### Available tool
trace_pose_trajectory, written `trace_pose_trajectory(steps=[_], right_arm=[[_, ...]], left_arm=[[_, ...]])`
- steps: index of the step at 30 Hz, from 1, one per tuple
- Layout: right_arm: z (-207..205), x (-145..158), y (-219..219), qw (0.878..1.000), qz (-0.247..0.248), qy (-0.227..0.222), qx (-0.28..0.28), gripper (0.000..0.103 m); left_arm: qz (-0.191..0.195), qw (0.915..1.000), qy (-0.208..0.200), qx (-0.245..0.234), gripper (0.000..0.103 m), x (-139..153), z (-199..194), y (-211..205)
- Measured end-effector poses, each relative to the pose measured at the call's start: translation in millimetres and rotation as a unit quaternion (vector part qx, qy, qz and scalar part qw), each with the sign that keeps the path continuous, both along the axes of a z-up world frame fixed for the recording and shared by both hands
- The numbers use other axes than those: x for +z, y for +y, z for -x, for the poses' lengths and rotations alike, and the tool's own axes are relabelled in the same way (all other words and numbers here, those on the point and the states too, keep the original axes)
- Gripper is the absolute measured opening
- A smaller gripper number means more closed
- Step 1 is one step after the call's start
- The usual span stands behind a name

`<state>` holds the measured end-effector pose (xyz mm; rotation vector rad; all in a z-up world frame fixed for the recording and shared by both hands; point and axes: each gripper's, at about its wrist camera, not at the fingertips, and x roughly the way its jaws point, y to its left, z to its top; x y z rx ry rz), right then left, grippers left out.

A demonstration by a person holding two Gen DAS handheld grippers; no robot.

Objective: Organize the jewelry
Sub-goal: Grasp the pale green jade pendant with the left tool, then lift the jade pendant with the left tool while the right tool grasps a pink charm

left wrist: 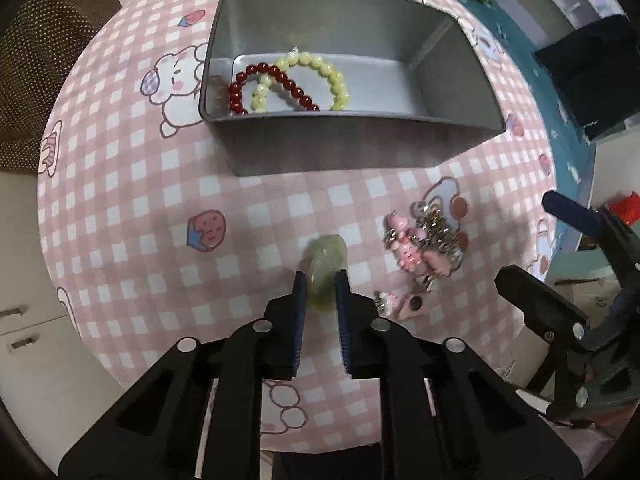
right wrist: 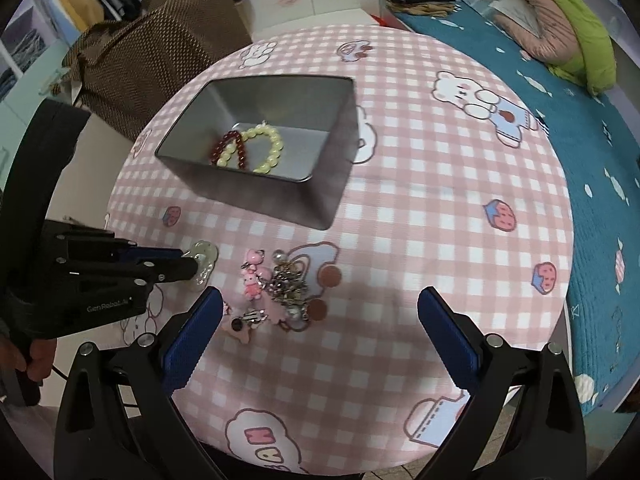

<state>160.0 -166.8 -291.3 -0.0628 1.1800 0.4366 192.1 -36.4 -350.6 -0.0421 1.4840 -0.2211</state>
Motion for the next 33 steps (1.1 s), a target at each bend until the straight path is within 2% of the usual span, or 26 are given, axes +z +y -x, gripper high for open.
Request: trace_pose_trajectory(steps=[1, 3, 8, 10, 11, 18, 20, 24, 28, 29, 33], right_arm=[[1, 0, 1, 1.000, 0.001, 0.000, 0.002, 0.094], [2, 1, 2, 1.000, 0.002, -0.001, 0.002, 0.094], [2, -1, -2, 1.000, 0.004, 0.002, -0.008, 0.094], [1, -3, -3, 1.000, 0.003, 0.005, -0.012, 0.094], [1, -3, -3, 1.000, 0.002, 0.005, -0.012, 0.094], [6, -2, 2, 1.000, -0.018, 0.000, 0.007, 0.092], [8, -2, 5, 0.999, -0.031, 0.004, 0.013, 0.079], [10, -7, 9, 0.997, -0.070, 0.020, 0.028, 0.062], [16, -13, 21, 0.995, -0.076, 0.030, 0.060, 0.036], [17, -16, 26, 0.994, -0.072, 0.038, 0.068, 0.032], [21, -23, 36, 0.994, -0.061, 0.048, 0.079, 0.031]], left_arm=[[0.003, 1.0000, 0.004, -0.001, 0.038, -1, 0, -1], [0.010, 0.9999, 0.007, 0.000, 0.048, -4, -1, -2], [-0.028, 0.9995, -0.008, -0.011, 0.045, -4, -1, -16], [-0.062, 0.9977, -0.017, -0.024, 0.029, -4, 0, -22], [-0.071, 0.9968, -0.020, -0.030, 0.029, -5, 2, -23], [-0.037, 0.9993, -0.009, -0.007, 0.029, -2, 1, -2], [-0.023, 0.9997, -0.005, 0.003, 0.029, 2, 2, 7], [-0.010, 0.9999, -0.009, 0.010, 0.029, 10, 6, 23], [0.000, 0.9999, -0.013, 0.009, 0.029, 16, 12, 34], [0.001, 0.9999, -0.013, 0.007, 0.029, 17, 15, 37], [0.010, 0.9999, -0.011, 0.001, 0.029, 23, 28, 32]])
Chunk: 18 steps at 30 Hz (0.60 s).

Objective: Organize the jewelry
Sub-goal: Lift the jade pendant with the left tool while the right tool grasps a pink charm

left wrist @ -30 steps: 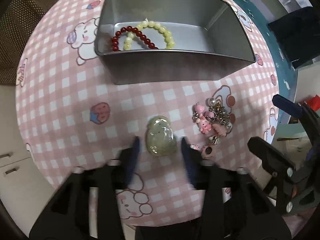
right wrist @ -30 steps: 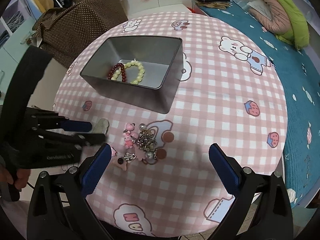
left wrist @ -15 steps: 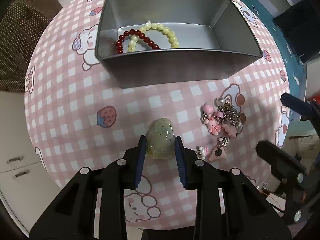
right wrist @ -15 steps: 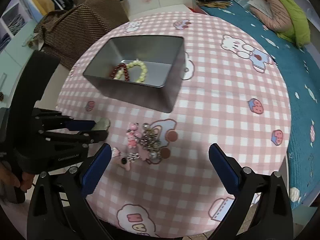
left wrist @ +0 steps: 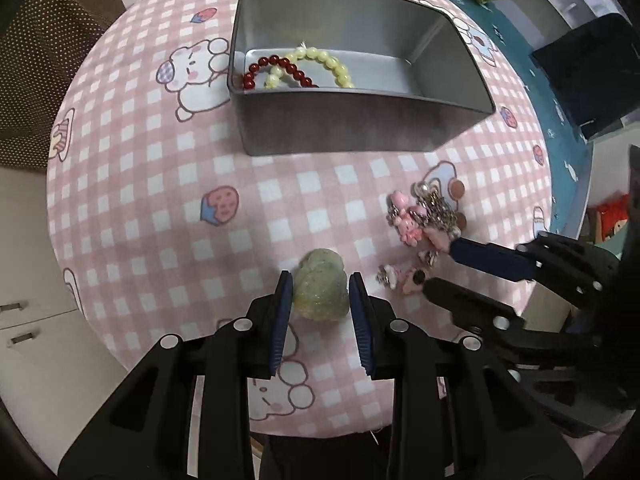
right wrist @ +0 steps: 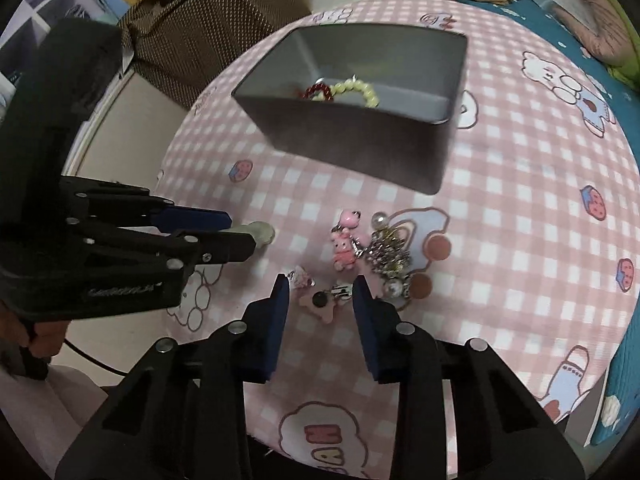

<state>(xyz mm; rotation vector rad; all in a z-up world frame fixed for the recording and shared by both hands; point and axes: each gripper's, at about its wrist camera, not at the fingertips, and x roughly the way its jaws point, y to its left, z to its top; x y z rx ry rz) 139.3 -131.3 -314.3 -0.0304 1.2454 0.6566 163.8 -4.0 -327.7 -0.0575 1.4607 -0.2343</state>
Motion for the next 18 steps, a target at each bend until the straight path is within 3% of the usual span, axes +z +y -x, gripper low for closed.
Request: trace_pose_trajectory(steps=[7, 10, 12, 15, 18], right_arm=[[6, -15, 15, 0.999, 0.032, 0.009, 0.010, 0.029], [9, -14, 19, 0.999, 0.046, -0.012, 0.011, 0.027], [11, -13, 24, 0.998, 0.063, -0.028, 0.013, 0.024], [14, -14, 28, 0.995, 0.086, -0.045, 0.006, 0.008], [8, -16, 23, 0.996, 0.084, -0.033, -0.013, 0.007]], left_arm=[[0.014, 0.9999, 0.003, -0.005, 0.029, 4, 2, 8], [0.020, 0.9998, 0.007, -0.004, 0.029, 1, 3, 12], [0.023, 0.9997, 0.009, -0.004, 0.029, 0, 3, 14], [0.029, 0.9995, 0.009, -0.004, 0.029, -1, 3, 16], [0.032, 0.9995, 0.005, -0.006, 0.029, 2, 3, 18]])
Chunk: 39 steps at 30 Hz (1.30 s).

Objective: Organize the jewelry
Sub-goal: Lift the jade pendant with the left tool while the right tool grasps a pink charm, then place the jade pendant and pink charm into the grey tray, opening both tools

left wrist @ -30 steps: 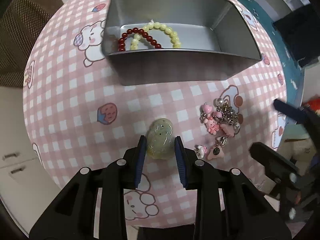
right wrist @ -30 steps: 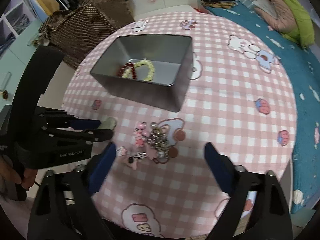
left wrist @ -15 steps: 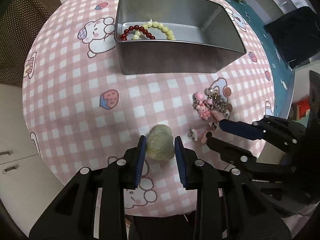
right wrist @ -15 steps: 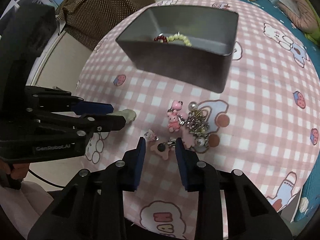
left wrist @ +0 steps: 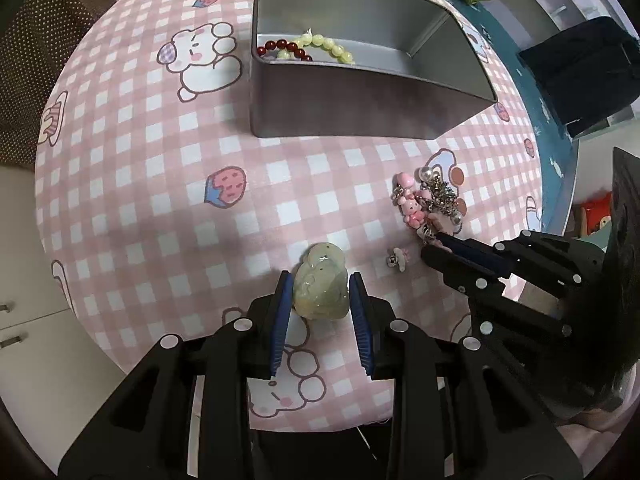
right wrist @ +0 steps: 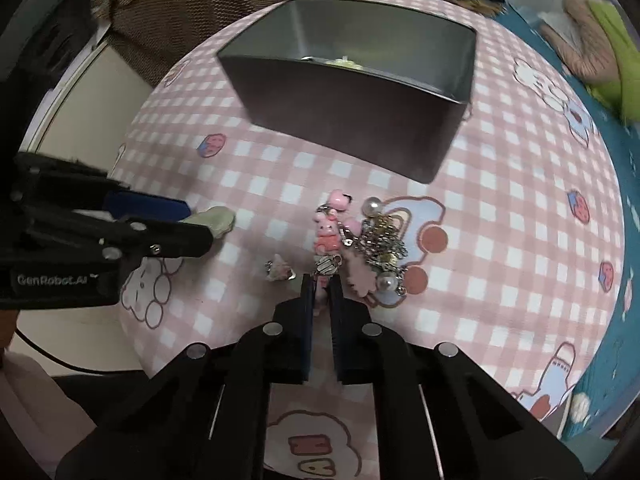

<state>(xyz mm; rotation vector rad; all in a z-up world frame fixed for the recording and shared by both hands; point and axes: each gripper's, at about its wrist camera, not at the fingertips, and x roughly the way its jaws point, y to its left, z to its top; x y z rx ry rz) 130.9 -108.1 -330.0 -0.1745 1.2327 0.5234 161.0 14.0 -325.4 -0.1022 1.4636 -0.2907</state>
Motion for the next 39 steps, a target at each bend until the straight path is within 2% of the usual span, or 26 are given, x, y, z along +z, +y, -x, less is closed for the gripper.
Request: trace_pose_trajectory(steps=[10, 23, 30, 39], right_arm=[[-5, 35, -14, 0.999, -0.007, -0.029, -0.023, 0.007], [-32, 97, -28, 0.992, -0.031, -0.112, -0.053, 0.007], [-48, 100, -21, 0.990, -0.029, -0.125, -0.060, 0.007], [-70, 84, -15, 0.993, -0.026, -0.099, -0.058, 0.007]], left_arm=[[0.021, 0.9987, -0.046, 0.009, 0.029, 37, -6, 12], [0.032, 0.9938, -0.105, -0.016, 0.029, 91, -20, -2], [0.041, 0.9926, -0.113, -0.016, 0.029, 97, -38, -12], [0.045, 0.9931, -0.106, -0.019, 0.029, 86, -66, -25]])
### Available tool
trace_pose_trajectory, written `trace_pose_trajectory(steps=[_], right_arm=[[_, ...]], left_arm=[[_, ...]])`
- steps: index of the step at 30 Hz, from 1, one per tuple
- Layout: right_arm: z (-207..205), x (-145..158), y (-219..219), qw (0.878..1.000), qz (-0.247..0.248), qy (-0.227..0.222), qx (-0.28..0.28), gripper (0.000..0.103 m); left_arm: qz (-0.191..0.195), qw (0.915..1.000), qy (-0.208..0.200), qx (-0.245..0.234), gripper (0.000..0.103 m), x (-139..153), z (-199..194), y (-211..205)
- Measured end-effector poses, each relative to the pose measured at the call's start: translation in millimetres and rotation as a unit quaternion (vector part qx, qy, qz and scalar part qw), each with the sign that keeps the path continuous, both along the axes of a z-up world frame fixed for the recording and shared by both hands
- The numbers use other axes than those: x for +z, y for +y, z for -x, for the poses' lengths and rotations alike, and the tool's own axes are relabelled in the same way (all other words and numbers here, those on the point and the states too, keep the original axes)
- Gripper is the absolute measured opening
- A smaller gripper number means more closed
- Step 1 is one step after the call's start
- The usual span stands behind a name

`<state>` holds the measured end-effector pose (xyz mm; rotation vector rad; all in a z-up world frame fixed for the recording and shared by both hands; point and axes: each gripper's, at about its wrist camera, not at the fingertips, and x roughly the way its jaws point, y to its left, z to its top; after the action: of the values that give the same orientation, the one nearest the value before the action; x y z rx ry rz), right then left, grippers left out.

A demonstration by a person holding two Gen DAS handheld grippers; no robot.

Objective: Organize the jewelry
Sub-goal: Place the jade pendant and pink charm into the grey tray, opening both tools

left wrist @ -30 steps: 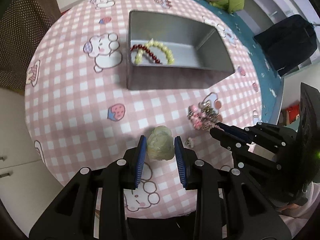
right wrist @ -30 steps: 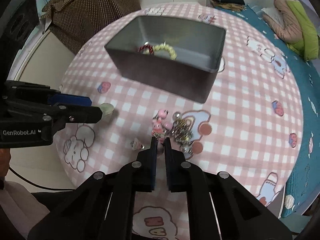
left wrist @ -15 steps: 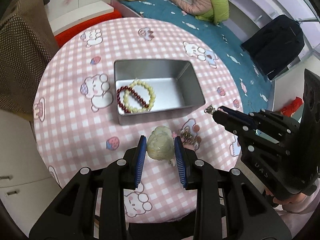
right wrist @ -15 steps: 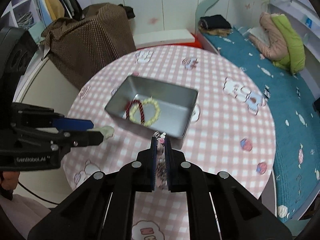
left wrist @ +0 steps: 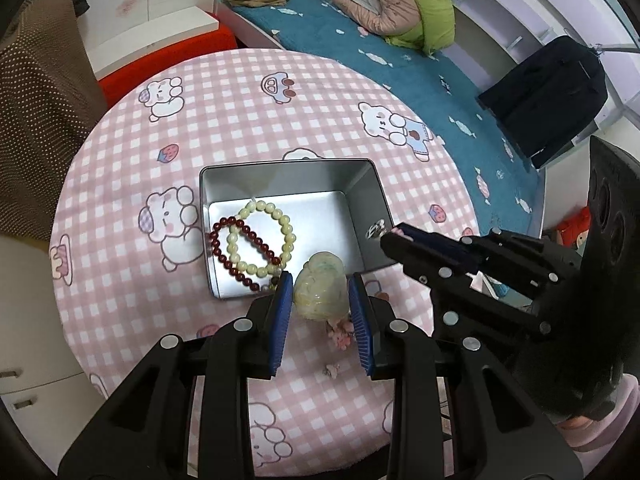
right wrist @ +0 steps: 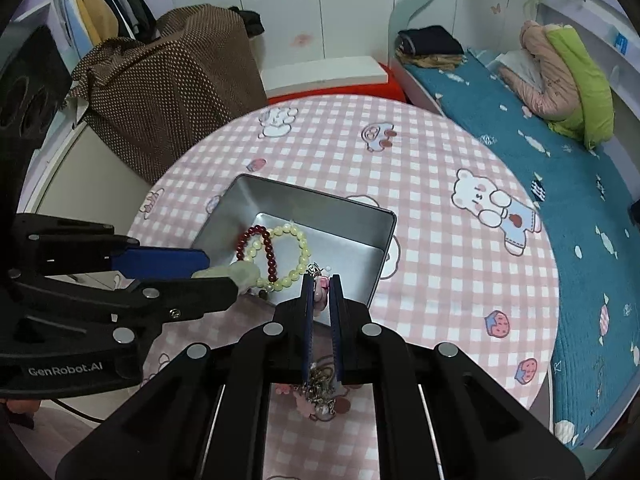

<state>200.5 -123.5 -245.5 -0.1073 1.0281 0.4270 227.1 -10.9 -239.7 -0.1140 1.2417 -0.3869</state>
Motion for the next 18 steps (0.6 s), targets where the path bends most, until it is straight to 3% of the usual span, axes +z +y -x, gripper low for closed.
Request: trace_pose_trajectory(steps=[8, 18], right_arm=[[-12, -14, -2, 0.999, 0.005, 0.038, 0.000, 0.010], [-9, -2, -32, 0.997, 0.013, 0.034, -0.061, 0.031]], left_arm=[[0.001, 0.9998, 0.019, -0.005, 0.029, -16, -22, -6], [-0.002, 0.9992, 0.033, -0.023, 0.029, -34, -35, -18]])
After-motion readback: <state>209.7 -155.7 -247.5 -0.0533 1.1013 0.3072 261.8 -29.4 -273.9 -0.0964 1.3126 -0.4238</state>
